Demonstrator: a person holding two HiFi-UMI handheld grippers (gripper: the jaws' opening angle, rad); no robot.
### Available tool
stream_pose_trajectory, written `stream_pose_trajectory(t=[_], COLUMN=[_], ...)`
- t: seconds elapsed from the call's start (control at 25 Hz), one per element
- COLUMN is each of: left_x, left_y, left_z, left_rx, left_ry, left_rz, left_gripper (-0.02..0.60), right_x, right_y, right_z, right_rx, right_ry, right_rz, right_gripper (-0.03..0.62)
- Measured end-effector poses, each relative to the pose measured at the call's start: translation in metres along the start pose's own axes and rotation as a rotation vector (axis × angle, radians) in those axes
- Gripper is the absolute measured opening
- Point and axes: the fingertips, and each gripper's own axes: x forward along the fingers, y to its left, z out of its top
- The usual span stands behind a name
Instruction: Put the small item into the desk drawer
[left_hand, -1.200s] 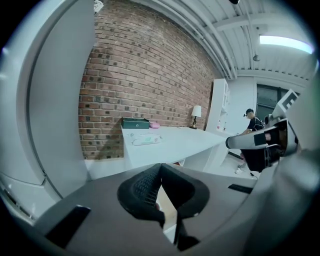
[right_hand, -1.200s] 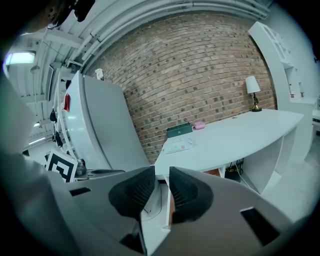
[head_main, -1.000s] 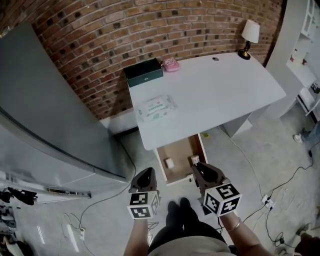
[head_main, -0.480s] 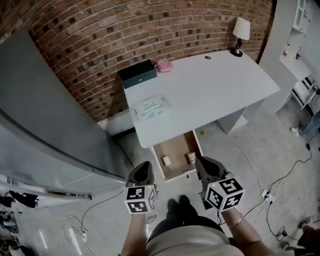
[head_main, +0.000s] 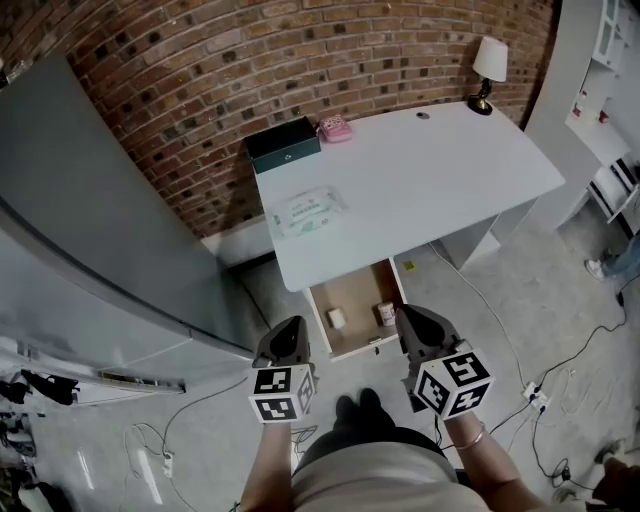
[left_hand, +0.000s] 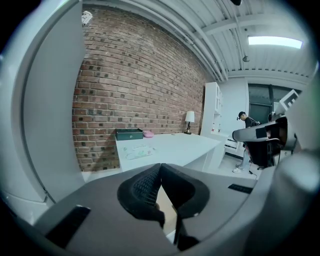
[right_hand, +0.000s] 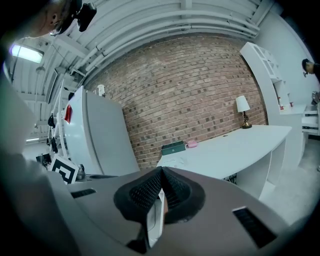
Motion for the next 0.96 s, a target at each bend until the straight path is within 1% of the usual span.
stream_pose_trajectory(t=[0.4,0.96], left_x=[-0.001,0.0], left_y=[0.0025,0.0004], left_z=[0.0075,0.0102], left_rx=[0.006,0.011], left_ry=[-0.016,-0.016], left_rz=[0.023,0.038], left_gripper=[0.021,0.021], right_x=[0.0046,0.0079], right_y=[-0.0053,-0.0084], right_z=[0.0059,0.0033], right_rx=[-0.015,-0.004], right_ry=[-0.008,0.007], right_rz=[0.008,0.019], right_gripper=[0.006,0.006])
